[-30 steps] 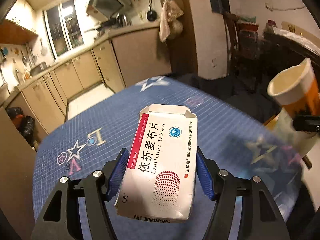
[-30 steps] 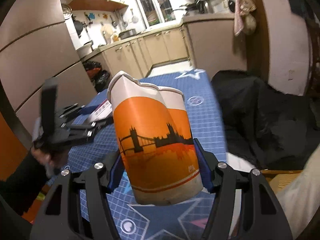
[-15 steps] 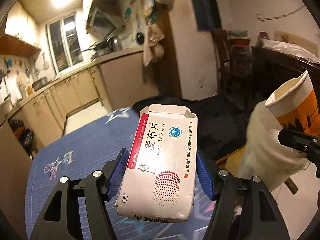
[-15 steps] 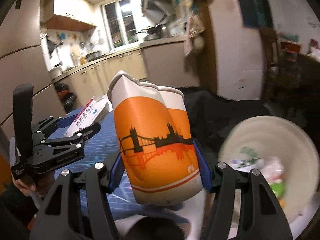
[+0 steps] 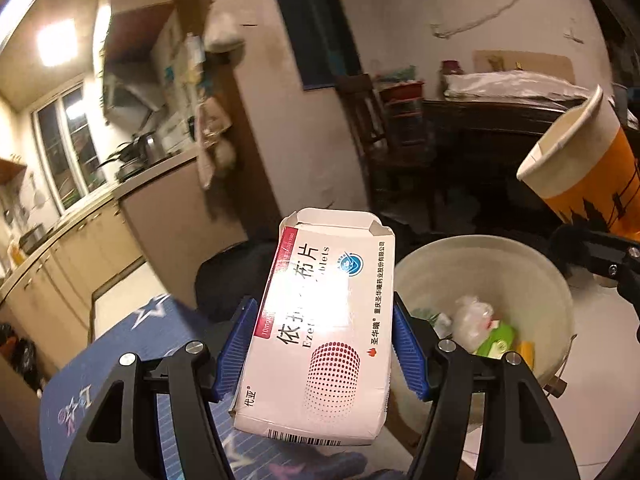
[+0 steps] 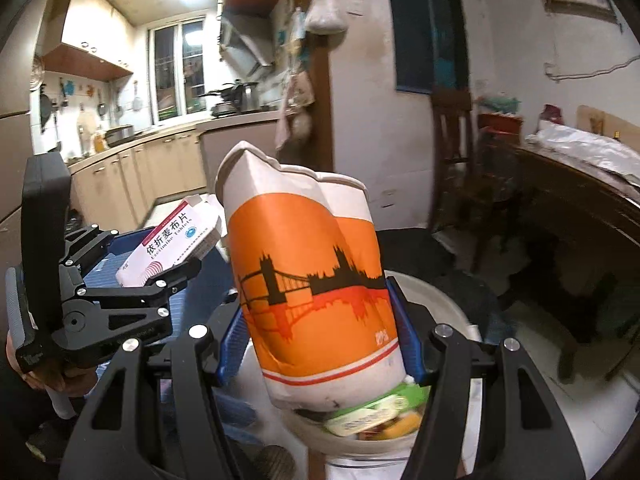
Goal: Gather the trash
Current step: 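Open both tools to drop the medicine box and cup in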
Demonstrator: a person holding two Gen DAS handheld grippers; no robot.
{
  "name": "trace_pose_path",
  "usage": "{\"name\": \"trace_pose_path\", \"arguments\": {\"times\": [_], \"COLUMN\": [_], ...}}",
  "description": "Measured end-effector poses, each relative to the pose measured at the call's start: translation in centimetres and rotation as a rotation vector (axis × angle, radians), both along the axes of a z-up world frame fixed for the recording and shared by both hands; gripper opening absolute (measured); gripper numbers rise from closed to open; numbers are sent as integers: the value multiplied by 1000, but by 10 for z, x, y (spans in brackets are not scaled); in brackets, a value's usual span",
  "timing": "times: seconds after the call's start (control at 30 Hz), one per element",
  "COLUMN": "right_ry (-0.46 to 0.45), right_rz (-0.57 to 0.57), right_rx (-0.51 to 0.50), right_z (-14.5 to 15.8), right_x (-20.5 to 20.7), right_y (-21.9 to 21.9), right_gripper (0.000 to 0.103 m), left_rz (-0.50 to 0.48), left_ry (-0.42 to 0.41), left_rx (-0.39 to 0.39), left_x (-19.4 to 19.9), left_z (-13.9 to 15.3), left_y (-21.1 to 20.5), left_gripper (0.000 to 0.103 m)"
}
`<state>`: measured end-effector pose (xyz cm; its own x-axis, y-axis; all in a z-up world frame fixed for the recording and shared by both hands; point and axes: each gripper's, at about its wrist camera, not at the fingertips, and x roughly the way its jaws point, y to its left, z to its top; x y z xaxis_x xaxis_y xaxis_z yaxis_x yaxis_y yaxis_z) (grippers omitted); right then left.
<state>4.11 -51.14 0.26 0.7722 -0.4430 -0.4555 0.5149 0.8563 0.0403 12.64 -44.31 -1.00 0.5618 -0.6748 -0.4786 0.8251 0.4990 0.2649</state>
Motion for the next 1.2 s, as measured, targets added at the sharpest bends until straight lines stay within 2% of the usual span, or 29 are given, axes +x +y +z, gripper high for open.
{"name": "trace_pose_path", "arguments": {"times": [0.2,0.47,0.77,0.83,0.87,0.9,0.93,1.2], "right_ry": [26,65,103,121,130,139,151,132], "right_rz": [-62,-111,-118,-84,-81,-83,-87,-96], "right_rx": [-8,4,54,66,62,56,55,75], "right_z": [-3,-16,-32,-39,-40,-42,-45,-49], "right_x": [-9,-14,-4,2,5,8,11,8], "right_y": [-30,-63,-86,-88,-87,-86,-86,-86], "right_gripper": [59,59,59,61,61,63,66,67], "left_rz": [-68,-119,-193,-216,-203,-182,-185,-189], "left_ry": [1,-5,113,151,152,150,151,132], "left_rx": [32,67,97,102,101,91,77,53], "left_x": [-16,-22,-6,-1,1,5,8,12], "left_z": [-7,-18,-36,-42,-43,-45,-46,-45], "left_y": [-50,-82,-102,-106,-107,-108,-106,-95], "left_gripper": [67,67,67,70,75,89,95,95]}}
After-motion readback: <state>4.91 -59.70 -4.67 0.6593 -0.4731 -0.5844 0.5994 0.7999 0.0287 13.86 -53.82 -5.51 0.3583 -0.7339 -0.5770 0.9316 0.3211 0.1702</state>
